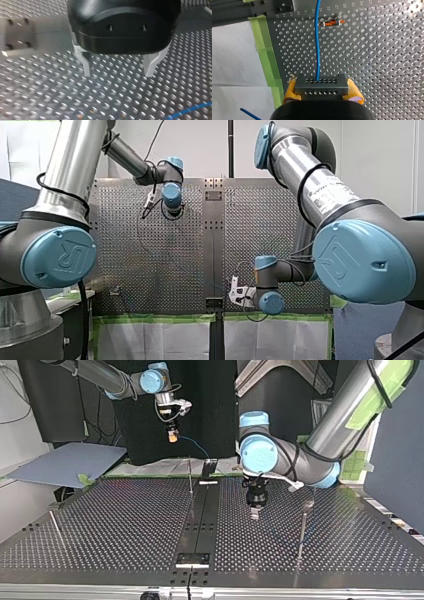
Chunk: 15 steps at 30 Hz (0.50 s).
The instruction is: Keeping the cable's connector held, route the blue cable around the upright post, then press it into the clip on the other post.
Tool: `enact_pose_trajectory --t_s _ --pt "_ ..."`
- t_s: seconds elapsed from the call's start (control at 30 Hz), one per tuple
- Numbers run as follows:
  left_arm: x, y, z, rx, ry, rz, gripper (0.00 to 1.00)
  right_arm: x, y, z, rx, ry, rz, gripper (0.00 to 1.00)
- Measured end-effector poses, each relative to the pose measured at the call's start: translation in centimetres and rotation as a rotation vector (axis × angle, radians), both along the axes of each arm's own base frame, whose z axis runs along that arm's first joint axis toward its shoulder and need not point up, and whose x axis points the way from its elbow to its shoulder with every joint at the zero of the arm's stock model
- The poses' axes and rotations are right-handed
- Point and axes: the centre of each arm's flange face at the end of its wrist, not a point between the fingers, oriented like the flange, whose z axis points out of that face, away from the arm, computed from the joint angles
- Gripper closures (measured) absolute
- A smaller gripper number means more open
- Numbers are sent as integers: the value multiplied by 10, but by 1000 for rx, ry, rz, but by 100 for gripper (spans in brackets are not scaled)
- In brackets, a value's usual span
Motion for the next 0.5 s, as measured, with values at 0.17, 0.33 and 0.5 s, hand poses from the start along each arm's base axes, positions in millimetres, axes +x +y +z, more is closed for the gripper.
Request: enact_pose_trajectory --t_s 0.17,0.33,0.5 --pt "13 3 -12 41 -11 3 0 0 0 1 -3 -2 0 100" --pt "22 9 -12 73 -32 0 0 1 -1 1 -5 -3 1 100" --pt "30 18 -15 97 -37 25 0 1 -1 1 -6 -3 0 100"
